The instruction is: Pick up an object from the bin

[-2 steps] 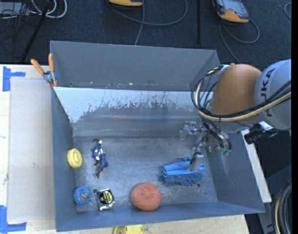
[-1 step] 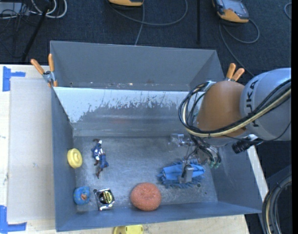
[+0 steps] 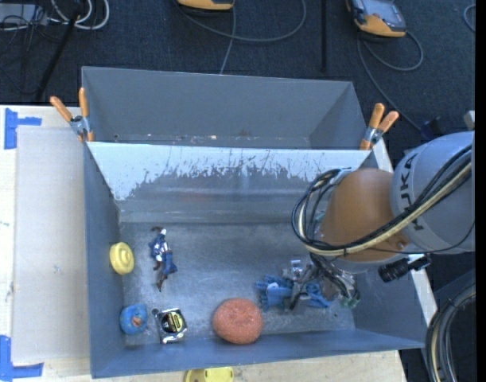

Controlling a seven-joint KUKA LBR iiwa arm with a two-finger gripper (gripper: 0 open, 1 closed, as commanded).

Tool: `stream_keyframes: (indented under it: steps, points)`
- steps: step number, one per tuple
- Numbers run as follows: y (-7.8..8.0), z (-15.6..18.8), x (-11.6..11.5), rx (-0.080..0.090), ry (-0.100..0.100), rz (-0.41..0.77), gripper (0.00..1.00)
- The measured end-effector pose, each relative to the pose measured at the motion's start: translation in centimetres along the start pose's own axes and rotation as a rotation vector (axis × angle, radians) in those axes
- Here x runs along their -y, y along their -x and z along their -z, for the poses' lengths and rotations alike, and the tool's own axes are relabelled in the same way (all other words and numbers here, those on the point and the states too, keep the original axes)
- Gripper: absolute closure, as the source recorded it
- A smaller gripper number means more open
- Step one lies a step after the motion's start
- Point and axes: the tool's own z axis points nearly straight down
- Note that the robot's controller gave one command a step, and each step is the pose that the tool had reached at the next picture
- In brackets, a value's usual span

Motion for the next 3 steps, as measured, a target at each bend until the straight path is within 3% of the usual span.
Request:
stream_keyframes:
  steps: [1, 2, 3]
  points:
    - [0.0, 0.0, 0.0, 0.000, 0.000, 0.000, 1.00]
    - [-0.6, 0.0, -1.2, 0.004, -0.002, 0.122, 1.00]
    - [-0.5, 0.0, 0.0, 0.003, 0.002, 0.277, 1.00]
